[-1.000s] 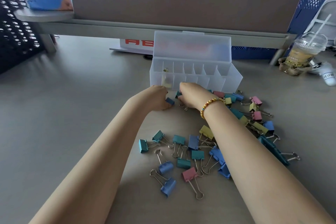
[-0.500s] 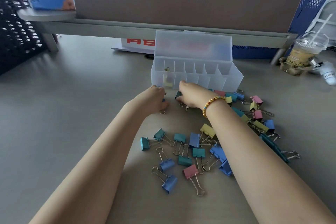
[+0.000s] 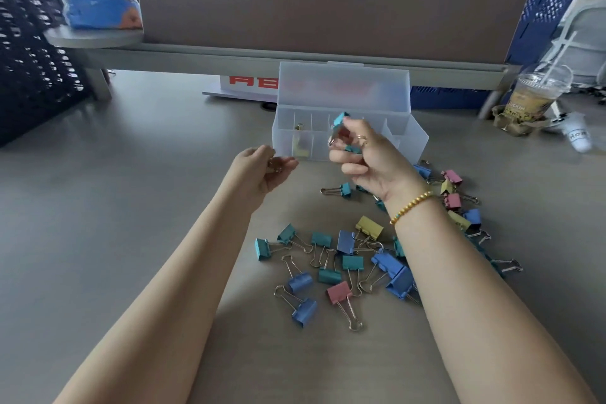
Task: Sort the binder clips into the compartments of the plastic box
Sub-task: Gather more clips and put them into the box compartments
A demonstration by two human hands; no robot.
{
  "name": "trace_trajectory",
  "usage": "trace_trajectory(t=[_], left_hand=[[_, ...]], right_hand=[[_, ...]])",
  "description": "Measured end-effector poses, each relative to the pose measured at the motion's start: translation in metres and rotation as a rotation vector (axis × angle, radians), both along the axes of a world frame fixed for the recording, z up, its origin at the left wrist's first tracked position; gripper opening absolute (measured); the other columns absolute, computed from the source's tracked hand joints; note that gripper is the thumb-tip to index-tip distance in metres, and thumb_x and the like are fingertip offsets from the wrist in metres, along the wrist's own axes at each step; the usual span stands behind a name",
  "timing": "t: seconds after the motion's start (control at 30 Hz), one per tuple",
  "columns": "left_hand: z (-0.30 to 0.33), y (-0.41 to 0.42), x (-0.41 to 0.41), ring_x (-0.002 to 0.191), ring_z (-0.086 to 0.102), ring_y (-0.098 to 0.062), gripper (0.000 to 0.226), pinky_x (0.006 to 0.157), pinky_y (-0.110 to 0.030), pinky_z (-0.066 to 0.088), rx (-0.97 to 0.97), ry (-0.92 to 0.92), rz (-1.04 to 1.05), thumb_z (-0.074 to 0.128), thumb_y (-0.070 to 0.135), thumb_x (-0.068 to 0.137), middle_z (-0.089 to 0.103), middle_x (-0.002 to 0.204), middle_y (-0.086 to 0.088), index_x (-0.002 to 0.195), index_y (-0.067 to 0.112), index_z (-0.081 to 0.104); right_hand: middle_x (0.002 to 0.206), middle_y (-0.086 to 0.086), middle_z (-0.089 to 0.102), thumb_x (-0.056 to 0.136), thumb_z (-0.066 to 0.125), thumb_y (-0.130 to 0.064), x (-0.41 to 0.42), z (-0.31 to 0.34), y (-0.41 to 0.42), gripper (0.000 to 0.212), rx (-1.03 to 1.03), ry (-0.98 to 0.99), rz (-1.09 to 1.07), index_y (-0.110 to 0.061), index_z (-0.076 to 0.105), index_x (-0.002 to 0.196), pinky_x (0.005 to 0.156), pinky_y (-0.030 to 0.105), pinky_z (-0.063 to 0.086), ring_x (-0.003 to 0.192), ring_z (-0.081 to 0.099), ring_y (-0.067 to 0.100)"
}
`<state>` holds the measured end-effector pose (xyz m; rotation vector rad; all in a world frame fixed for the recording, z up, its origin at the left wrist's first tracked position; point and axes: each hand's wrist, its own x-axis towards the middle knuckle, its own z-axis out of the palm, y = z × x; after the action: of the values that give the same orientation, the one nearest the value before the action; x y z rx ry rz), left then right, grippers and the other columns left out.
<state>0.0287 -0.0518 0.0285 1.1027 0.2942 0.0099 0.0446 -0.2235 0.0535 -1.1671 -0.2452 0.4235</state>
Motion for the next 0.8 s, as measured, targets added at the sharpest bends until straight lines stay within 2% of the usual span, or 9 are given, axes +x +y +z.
trace_trajectory(t=[0.07,0.17,0.23,0.33,0.47,0.53,0.6,0.7,0.8], left_hand=[[0.000,0.000,-0.005,0.039,0.062,-0.010,0.022,0.042,-0.017,0.052,-0.150,0.027,0.018,0.034,0.000,0.097,0.061,0.053,-0.010,0.077,0.002,0.044],[-0.003,-0.002,-0.011,0.035,0.057,-0.008,0.025,0.042,-0.017,0.052,-0.205,0.043,0.020,0.035,0.001,0.096,0.054,0.059,-0.008,0.074,0.002,0.046],[-0.004,-0.003,-0.014,0.034,0.055,-0.007,0.022,0.041,-0.016,0.051,-0.209,0.042,0.010,0.036,0.001,0.096,0.048,0.068,-0.008,0.076,0.003,0.046],[-0.005,-0.003,-0.020,0.033,0.053,-0.007,0.021,0.039,-0.016,0.050,-0.195,0.039,0.003,0.038,0.002,0.096,0.047,0.069,-0.008,0.076,0.003,0.046],[-0.007,0.001,-0.025,0.034,0.051,-0.006,0.022,0.039,-0.015,0.049,-0.150,0.026,-0.046,0.044,0.007,0.096,0.047,0.066,-0.006,0.074,0.007,0.046],[-0.007,0.003,-0.027,0.034,0.045,-0.007,0.028,0.039,-0.014,0.045,-0.074,-0.003,-0.094,0.047,0.021,0.098,0.046,0.059,-0.002,0.071,0.012,0.046],[-0.005,0.004,-0.028,0.034,0.038,-0.008,0.037,0.038,-0.012,0.038,0.028,-0.023,-0.144,0.045,0.034,0.098,0.042,0.049,0.002,0.066,0.015,0.044],[-0.001,0.004,-0.034,0.037,0.036,-0.010,0.036,0.037,-0.012,0.029,0.291,-0.072,-0.184,0.039,0.025,0.100,0.039,0.054,-0.001,0.067,0.014,0.046],[-0.001,0.001,-0.039,0.046,0.038,-0.013,0.026,0.040,-0.016,0.025,0.709,-0.128,-0.209,0.038,0.015,0.098,0.051,0.060,-0.002,0.085,0.016,0.060]], right_hand=[[0.064,-0.003,0.033,0.098,0.031,-0.029,-0.012,-0.002,-0.006,0.031,0.231,0.116,0.022,-0.012,0.040,0.075,0.026,0.008,0.023,0.038,0.031,0.004],[0.067,-0.001,0.037,0.097,0.030,-0.031,-0.024,-0.013,-0.008,0.029,0.391,0.211,0.017,-0.012,0.040,0.078,0.025,0.009,0.024,0.038,0.034,0.004],[0.068,0.002,0.038,0.096,0.028,-0.031,-0.028,-0.021,-0.008,0.028,0.448,0.264,0.006,-0.011,0.039,0.080,0.024,0.010,0.024,0.041,0.035,0.004],[0.072,0.005,0.041,0.095,0.026,-0.034,-0.033,-0.027,-0.009,0.030,0.487,0.298,-0.017,-0.009,0.039,0.084,0.024,0.011,0.025,0.044,0.037,0.005],[0.073,0.009,0.050,0.095,0.026,-0.055,-0.034,-0.027,-0.014,0.048,0.455,0.281,-0.145,-0.012,0.039,0.077,0.026,0.013,0.024,0.043,0.039,0.008],[0.071,0.010,0.052,0.093,0.025,-0.061,-0.031,-0.026,-0.021,0.053,0.436,0.279,-0.231,-0.014,0.039,0.075,0.027,0.013,0.022,0.040,0.038,0.009],[0.069,0.008,0.053,0.095,0.023,-0.059,-0.027,-0.025,-0.029,0.052,0.410,0.262,-0.308,-0.015,0.043,0.075,0.026,0.014,0.022,0.038,0.037,0.008],[0.065,0.005,0.054,0.100,0.022,-0.046,-0.026,-0.024,-0.038,0.053,0.300,0.192,-0.353,-0.011,0.053,0.074,0.027,0.013,0.020,0.035,0.034,0.007],[0.068,0.004,0.051,0.102,0.023,-0.034,-0.028,-0.026,-0.038,0.051,-0.085,0.092,-0.339,-0.002,0.061,0.095,0.030,0.013,0.018,0.038,0.031,0.004]])
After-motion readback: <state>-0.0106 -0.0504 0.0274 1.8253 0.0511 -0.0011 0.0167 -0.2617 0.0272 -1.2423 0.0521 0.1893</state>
